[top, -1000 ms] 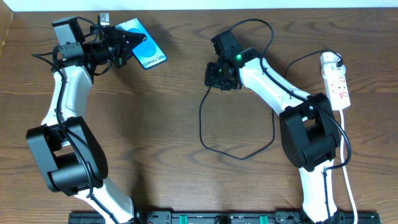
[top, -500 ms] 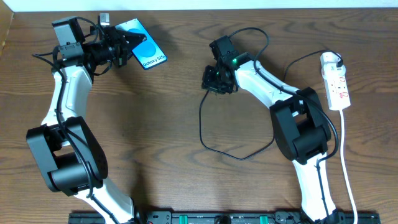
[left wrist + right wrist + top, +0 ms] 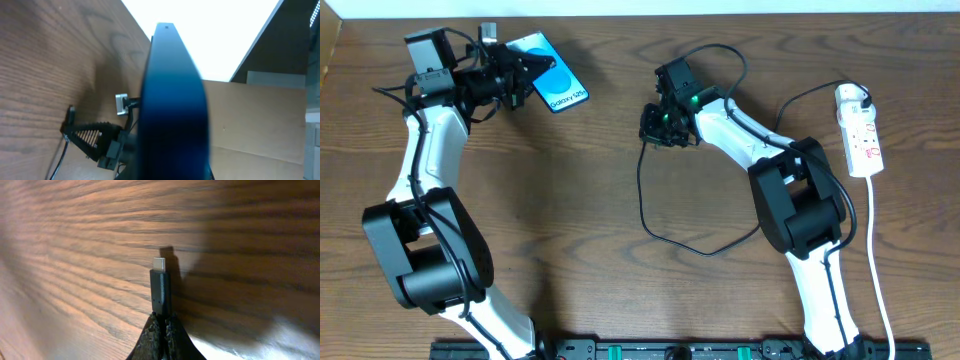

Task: Plug charger to phone and switch on socket
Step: 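Grasp the black USB-C plug end with the right gripper and lift, then carry the USB-C plug with the right gripper toward the phone's bottom port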

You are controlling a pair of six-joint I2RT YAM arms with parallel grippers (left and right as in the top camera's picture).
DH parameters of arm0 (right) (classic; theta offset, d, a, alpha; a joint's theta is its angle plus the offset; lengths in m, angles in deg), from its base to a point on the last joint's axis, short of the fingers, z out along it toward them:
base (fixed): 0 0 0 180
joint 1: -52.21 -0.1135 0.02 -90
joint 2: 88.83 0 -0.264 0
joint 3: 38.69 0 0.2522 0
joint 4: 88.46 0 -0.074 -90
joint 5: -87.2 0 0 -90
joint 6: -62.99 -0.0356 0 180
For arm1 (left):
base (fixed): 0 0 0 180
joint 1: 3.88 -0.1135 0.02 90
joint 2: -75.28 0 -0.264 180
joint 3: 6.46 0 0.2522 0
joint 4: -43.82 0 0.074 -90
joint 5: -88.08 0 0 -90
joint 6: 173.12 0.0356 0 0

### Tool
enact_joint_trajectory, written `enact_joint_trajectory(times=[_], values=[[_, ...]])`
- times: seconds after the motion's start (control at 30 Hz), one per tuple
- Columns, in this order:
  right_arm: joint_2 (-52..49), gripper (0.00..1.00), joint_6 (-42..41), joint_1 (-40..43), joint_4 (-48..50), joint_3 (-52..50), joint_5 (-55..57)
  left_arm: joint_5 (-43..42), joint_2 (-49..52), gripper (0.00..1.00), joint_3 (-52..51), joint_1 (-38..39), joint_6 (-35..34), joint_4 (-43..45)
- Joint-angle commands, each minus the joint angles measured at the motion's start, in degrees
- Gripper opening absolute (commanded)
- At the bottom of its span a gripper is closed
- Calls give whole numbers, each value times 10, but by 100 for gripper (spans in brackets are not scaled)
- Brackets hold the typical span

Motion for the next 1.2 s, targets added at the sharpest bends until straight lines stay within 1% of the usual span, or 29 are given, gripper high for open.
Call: enact_joint_trajectory(times=[0.0, 0.07, 0.17, 0.27, 0.43, 0.57, 0.67, 0.8, 1.07, 1.17], values=[[-17, 1, 87, 16, -3, -2, -36, -24, -9, 8, 16, 1, 12, -3], [-9, 1, 119, 30, -1, -1, -92, -25, -9, 7, 16, 1, 12, -4], [7, 1, 187, 52, 1, -1, -211, -32, -9, 7, 16, 1, 12, -3], [30, 1, 246, 65, -18, -1, -284, -50, -9, 8, 16, 1, 14, -3], [91, 1, 315, 68, -98, -1, -306, -84, -9, 7, 16, 1, 16, -2], [148, 1, 382, 57, -186, -1, -306, -113, -9, 7, 16, 1, 17, 0], [181, 1, 414, 49, -236, -1, -304, -134, -9, 7, 16, 1, 33, -1], [216, 1, 425, 38, -272, -1, -304, -147, -9, 8, 16, 1, 40, -1], [229, 1, 394, -5, -269, -1, -298, -147, -9, 7, 16, 10, 40, -1], [229, 1, 365, -28, -252, -1, -279, -152, -9, 7, 16, 14, 41, -1]])
